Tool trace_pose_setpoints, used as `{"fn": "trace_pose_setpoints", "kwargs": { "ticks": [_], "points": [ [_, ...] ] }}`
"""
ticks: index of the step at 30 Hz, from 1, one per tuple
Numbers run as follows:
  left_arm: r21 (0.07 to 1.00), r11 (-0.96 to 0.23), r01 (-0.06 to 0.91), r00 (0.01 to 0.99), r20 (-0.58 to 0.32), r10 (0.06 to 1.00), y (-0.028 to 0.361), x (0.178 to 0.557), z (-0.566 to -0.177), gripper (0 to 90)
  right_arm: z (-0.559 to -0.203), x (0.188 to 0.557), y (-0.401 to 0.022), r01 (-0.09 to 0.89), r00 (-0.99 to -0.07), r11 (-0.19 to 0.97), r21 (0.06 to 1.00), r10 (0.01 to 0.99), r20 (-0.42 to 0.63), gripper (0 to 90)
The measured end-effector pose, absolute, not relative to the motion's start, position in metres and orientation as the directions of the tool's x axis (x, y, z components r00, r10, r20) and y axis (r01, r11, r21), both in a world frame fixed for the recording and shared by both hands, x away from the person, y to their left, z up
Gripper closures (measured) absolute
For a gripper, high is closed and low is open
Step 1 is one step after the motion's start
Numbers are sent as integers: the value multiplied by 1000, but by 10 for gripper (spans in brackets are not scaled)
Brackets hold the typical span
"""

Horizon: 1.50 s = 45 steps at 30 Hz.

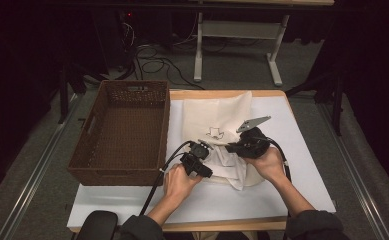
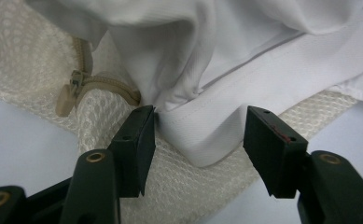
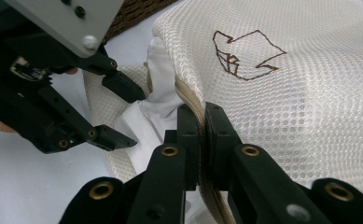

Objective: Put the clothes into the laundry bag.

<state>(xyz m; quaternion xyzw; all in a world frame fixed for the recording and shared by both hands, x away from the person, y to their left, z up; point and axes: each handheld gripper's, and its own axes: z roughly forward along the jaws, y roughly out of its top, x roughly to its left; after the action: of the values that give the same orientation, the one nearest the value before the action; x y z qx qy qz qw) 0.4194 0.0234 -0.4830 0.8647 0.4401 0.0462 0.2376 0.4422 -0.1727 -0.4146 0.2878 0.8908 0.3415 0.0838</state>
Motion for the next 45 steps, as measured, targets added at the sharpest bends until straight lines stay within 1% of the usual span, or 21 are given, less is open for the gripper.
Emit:
{"fn": "trace_pose_setpoints", "kwargs": {
  "ticks": [3,5,7,9,11,13,17,20,28,30,35,37,39,41,45],
  "points": [
    [445,-508,737,612,-121,781,22,419,-485,490,-415,442,-173,454,-821,602,657,569,46,871],
    [445,-520,729,619,-105,778,20,418,-486,572,-416,443,-171,449,-824,606,656,565,42,871],
    [454,-522,723,628,-117,769,20,418,-485,674,-416,442,-169,446,-827,608,656,561,42,871],
    [468,-527,710,643,-123,756,19,417,-485,754,-417,442,-168,448,-827,607,656,560,46,871],
    [500,-530,685,663,-128,737,18,416,-483,807,-417,443,-167,449,-827,608,655,560,46,871],
    [521,-521,677,670,-142,729,18,416,-483,825,-417,443,-166,445,-830,613,653,556,43,872],
    [562,-468,682,656,-189,730,16,427,-480,835,-418,442,-165,449,-829,612,651,556,49,872],
    [583,-447,679,649,-190,737,13,438,-477,837,-417,442,-165,443,-833,617,650,552,43,872],
    [634,-377,675,596,-167,786,9,459,-478,839,-416,442,-168,447,-834,619,645,549,51,874],
    [655,-358,666,576,-146,804,8,462,-480,838,-416,441,-169,443,-837,623,645,544,50,875],
    [642,-361,677,554,-120,824,6,468,-481,828,-418,442,-169,442,-839,624,645,541,52,875],
    [638,-394,661,574,-92,814,6,464,-478,799,-418,442,-170,447,-834,618,646,548,53,874],
    [629,-426,650,592,-69,803,8,457,-473,742,-418,443,-173,448,-832,613,651,553,52,874],
    [627,-436,645,606,-73,792,11,451,-468,696,-419,443,-176,463,-823,601,651,565,63,874],
    [626,-467,624,639,-65,766,18,436,-451,652,-419,443,-180,470,-817,593,653,573,67,873]
  ]
}}
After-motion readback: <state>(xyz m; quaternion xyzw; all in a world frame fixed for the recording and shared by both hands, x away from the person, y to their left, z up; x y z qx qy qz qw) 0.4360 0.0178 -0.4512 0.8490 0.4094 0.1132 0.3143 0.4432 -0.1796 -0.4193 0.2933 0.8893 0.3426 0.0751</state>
